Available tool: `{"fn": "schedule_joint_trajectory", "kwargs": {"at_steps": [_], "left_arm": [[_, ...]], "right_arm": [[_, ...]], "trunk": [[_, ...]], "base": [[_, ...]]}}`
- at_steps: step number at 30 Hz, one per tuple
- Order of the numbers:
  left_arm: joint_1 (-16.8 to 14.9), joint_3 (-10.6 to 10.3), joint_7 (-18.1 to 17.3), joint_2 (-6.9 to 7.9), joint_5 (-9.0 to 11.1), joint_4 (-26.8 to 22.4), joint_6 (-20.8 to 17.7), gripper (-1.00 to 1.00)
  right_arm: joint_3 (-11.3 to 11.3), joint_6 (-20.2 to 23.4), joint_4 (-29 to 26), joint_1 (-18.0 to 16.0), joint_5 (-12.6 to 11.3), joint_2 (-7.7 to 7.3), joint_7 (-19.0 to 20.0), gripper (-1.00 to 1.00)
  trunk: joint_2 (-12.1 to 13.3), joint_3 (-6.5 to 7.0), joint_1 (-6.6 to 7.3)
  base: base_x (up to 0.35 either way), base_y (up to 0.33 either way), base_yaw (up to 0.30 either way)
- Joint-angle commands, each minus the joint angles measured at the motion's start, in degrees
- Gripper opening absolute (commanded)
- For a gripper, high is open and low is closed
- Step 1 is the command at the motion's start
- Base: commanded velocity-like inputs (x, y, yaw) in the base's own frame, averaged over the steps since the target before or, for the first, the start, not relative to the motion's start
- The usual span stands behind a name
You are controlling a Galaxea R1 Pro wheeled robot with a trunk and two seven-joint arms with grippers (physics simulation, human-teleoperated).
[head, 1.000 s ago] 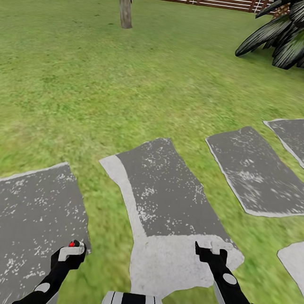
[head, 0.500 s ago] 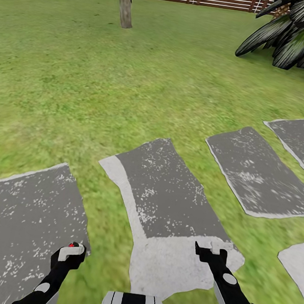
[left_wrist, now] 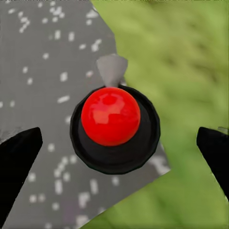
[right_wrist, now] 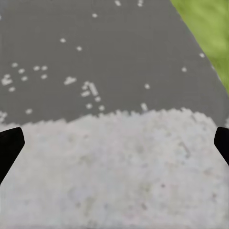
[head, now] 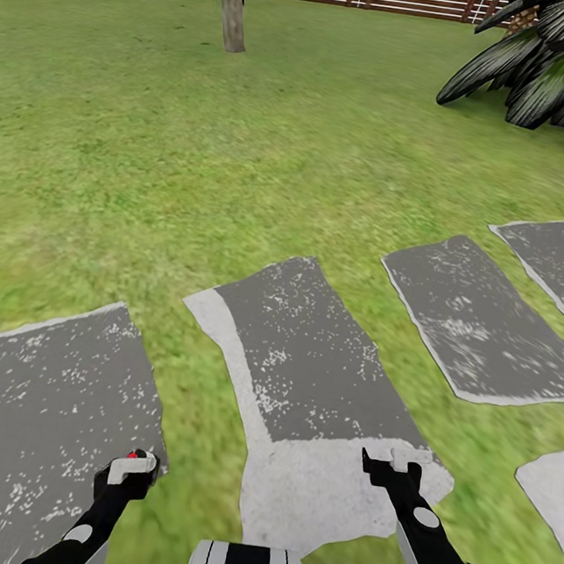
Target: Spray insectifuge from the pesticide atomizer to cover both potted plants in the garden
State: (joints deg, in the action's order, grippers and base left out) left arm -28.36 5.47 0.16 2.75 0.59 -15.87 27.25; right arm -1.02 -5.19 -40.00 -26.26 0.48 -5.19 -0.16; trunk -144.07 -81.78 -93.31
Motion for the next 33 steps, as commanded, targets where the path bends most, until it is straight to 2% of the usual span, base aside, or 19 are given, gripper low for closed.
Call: {"fn": "schedule_joint_trajectory", "kwargs": {"at_steps": [1, 28, 33], "left_arm": [[0.0, 0.1, 0.0, -0.02, 0.0, 0.1, 0.2, -1.00], [0.0, 0.1, 0.0, 0.13, 0.1, 0.0, 0.1, -1.00], [0.0, 0.2, 0.1, 0.15, 0.1, 0.0, 0.1, -1.00]], "right_arm": [[0.0, -0.2, 0.1, 0.0, 0.0, 0.00, 0.0, 1.00], [0.0, -0.2, 0.1, 0.0, 0.0, 0.00, 0.0, 1.00], [0.0, -0.2, 0.3, 0.0, 0.1, -0.08, 0.1, 1.00]], "trunk": [[0.0, -0.03, 0.01], [0.0, -0.03, 0.01], [0.1, 1.08, 0.14]], "base": [[0.000, 0.000, 0.000], [0.000, 0.000, 0.000], [0.000, 0.000, 0.000]]}}
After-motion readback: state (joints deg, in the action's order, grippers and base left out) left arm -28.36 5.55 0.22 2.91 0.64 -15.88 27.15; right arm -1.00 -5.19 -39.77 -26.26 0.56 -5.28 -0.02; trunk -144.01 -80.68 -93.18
